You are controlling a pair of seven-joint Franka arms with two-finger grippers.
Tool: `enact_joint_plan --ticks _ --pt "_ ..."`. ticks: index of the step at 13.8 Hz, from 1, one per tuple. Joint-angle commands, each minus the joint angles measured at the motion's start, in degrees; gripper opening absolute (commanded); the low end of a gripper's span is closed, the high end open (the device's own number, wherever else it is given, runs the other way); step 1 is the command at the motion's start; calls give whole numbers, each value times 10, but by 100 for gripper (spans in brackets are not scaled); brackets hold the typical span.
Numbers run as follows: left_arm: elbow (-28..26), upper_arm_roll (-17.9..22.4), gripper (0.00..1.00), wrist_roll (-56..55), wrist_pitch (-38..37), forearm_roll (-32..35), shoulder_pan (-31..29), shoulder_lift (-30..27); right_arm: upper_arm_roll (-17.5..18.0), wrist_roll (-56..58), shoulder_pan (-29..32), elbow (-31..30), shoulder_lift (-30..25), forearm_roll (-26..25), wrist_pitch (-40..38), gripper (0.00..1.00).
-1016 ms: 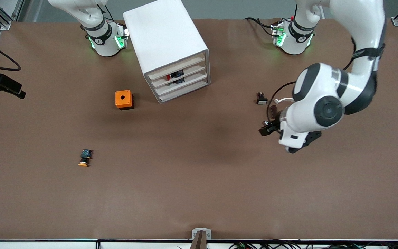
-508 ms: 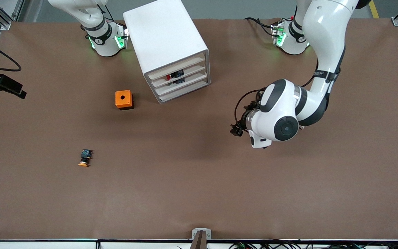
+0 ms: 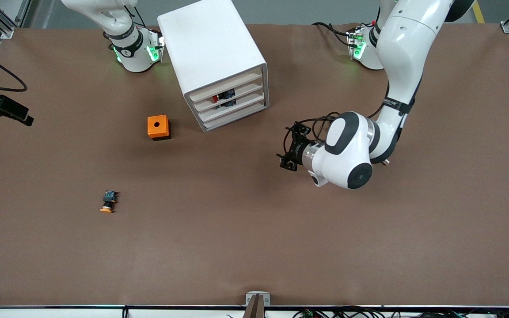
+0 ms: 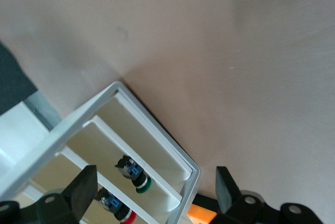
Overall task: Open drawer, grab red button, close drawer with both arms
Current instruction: 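Reach the left gripper to the white cabinet's drawer front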
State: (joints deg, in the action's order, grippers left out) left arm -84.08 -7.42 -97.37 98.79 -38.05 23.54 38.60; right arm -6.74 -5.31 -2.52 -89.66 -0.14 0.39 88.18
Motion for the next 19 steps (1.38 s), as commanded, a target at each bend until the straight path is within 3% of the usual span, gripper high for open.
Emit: enact_joint_plan --ticks 1,6,9,14,19 --pt "11 2 96 -73 -8 -37 19 24 5 -14 8 -13 -12 -2 -3 100" --pt "12 3 90 -277 -11 -127 58 70 9 -169 -37 -17 -9 3 -7 100" --pt "12 0 85 -359 -22 -163 71 81 9 -267 -52 -22 -3 51 -10 100" --pt "12 -3 71 -390 -120 -203 84 95 9 -366 -78 -36 -1 108 -11 100" --pt "12 -4 57 -389 -132 -207 102 110 9 -455 -107 -58 -1 151 -8 100"
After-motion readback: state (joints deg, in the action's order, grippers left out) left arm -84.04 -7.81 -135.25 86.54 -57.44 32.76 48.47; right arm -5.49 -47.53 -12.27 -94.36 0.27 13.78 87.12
